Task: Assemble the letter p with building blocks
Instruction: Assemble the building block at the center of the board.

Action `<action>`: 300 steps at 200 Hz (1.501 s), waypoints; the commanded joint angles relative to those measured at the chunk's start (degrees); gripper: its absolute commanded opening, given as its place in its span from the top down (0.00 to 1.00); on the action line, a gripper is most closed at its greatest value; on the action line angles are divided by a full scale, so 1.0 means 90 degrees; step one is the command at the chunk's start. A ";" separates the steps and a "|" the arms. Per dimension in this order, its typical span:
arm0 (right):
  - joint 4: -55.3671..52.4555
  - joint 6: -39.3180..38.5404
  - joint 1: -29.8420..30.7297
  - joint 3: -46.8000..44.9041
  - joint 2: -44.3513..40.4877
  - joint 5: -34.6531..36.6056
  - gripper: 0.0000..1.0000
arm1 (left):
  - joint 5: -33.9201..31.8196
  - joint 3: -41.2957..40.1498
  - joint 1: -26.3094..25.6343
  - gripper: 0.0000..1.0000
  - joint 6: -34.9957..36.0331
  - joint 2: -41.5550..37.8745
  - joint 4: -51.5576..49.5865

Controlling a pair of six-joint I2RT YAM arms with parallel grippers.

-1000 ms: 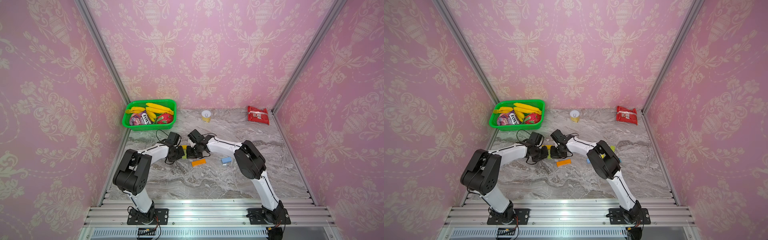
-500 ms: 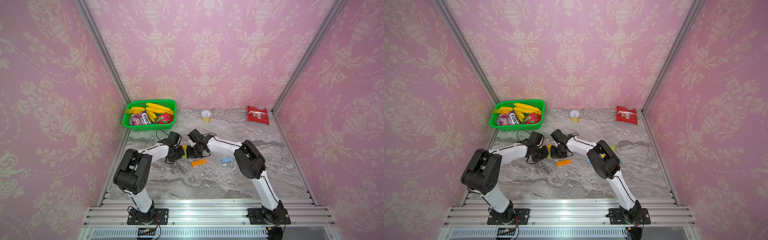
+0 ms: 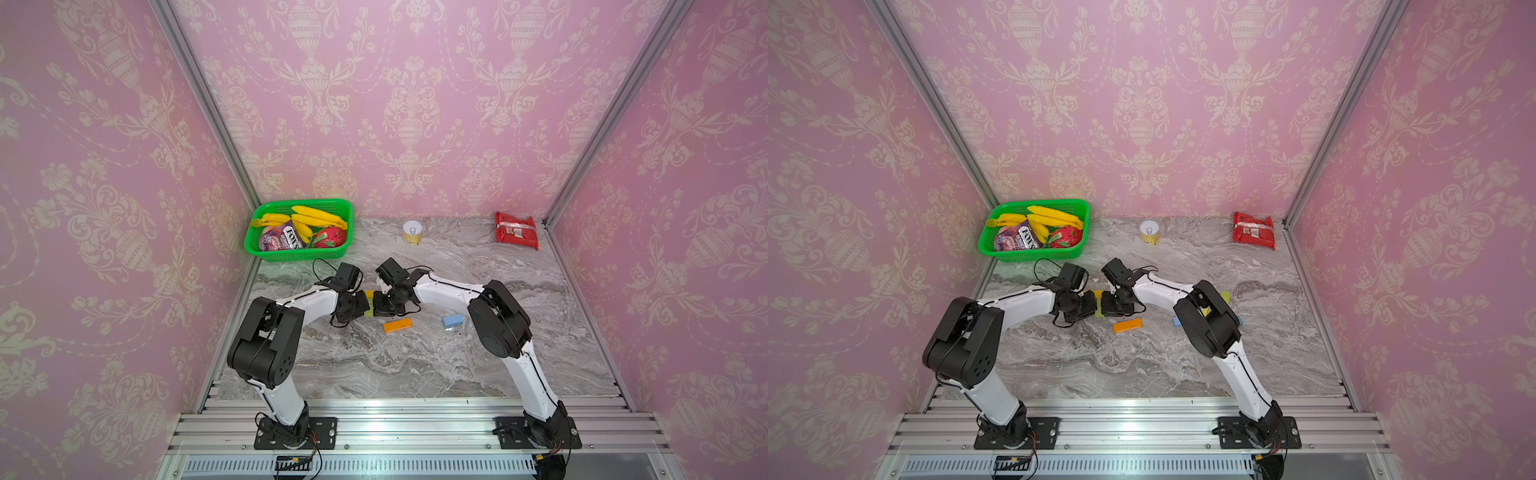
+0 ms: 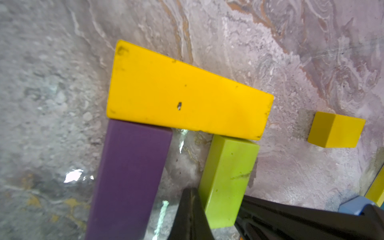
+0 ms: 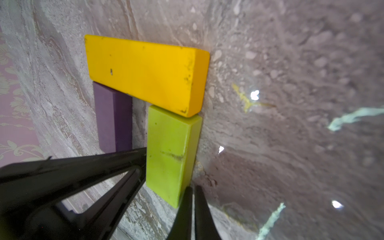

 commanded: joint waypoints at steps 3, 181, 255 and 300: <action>-0.0297 -0.0159 -0.0037 0.0008 0.0195 0.0270 0.91 | -0.0295 -0.0079 0.0041 1.00 0.0085 -0.0235 -0.0309; -0.0778 -0.0450 -0.0359 0.0732 0.0408 0.0385 0.91 | -0.0340 -0.0168 0.1280 0.99 0.0586 -0.1559 -0.0482; -0.0680 -0.0401 -0.0362 0.0759 0.0505 0.0238 0.91 | 0.0167 -0.0562 0.1612 1.00 0.0215 -0.1145 -0.0064; -0.0609 -0.0327 -0.0357 0.0823 0.0593 0.0186 0.90 | 0.0181 -0.0646 0.1789 1.00 0.0222 -0.1205 -0.0027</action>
